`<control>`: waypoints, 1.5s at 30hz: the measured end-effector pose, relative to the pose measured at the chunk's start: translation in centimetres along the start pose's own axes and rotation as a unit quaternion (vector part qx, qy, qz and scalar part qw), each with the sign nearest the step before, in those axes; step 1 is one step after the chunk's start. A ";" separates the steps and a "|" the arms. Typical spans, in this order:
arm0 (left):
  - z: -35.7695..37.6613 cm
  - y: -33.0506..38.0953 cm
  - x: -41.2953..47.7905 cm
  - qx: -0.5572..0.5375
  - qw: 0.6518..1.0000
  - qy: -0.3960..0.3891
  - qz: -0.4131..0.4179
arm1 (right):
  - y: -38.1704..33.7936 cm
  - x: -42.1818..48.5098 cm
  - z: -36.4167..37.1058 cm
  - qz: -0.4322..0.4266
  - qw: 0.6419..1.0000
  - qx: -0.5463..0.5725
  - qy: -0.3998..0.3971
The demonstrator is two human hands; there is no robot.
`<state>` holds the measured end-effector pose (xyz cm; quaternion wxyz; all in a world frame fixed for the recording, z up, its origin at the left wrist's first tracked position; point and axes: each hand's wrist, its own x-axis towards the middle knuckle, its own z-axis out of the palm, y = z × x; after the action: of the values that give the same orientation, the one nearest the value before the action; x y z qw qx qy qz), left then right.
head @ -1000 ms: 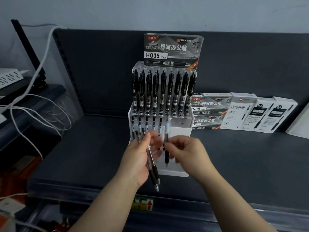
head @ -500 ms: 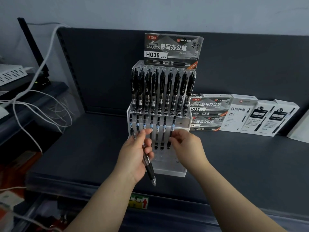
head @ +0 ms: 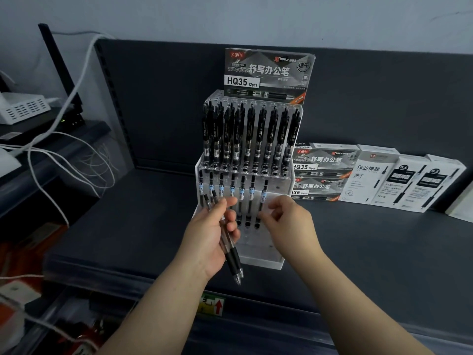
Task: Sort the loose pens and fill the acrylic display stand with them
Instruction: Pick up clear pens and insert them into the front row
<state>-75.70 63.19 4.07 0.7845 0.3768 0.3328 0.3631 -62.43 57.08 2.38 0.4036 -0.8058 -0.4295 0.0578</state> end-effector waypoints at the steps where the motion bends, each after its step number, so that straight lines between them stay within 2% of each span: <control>1: 0.1 0.0 0.0 -0.004 1.000 -0.003 0.001 | -0.1 -0.3 -0.2 -0.001 1.000 0.020 0.001; 3: 0.3 -0.1 -0.1 -0.011 1.000 -0.008 0.012 | -0.8 -1.1 -0.5 -0.004 0.996 0.079 -0.032; 7: 0.8 -0.5 -0.4 0.001 0.999 -0.023 0.027 | -1.9 -2.9 -0.8 -0.015 0.965 0.181 -0.188; 12: 1.3 -0.8 -0.8 0.009 0.998 -0.041 0.038 | -1.9 -3.2 -0.9 -0.022 0.957 0.205 -0.204; 14: 1.1 -0.8 -0.9 0.002 0.998 -0.043 0.040 | -1.7 -3.0 -1.4 -0.017 0.959 0.209 -0.191; 20: 0.5 -0.3 -1.1 0.016 0.999 -0.007 0.051 | -0.3 -0.7 -2.4 0.015 0.979 0.202 -0.018; 23: 0.1 -0.3 -1.2 0.051 0.998 0.009 0.046 | 0.2 0.2 -2.2 0.023 0.979 0.200 0.033; 31: -0.6 0.0 -1.7 -0.030 0.999 0.027 0.012 | 1.1 0.1 -0.8 0.020 0.999 0.050 0.003; 35: -0.9 -0.2 -2.0 -0.019 0.999 0.030 0.030 | 0.8 0.1 -0.4 0.003 1.000 0.002 -0.010; 43: -1.0 -0.5 -2.6 0.022 0.997 0.025 0.074 | 1.2 0.2 0.0 0.016 1.000 0.001 -0.009; 45: -0.8 -0.6 -2.6 0.017 0.997 0.014 0.072 | 1.2 -0.3 0.0 0.024 0.999 0.032 0.013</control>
<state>-77.54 61.07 3.84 0.7452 0.4077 0.3218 0.4181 -61.81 56.47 1.49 0.4334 -0.8032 -0.4027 0.0702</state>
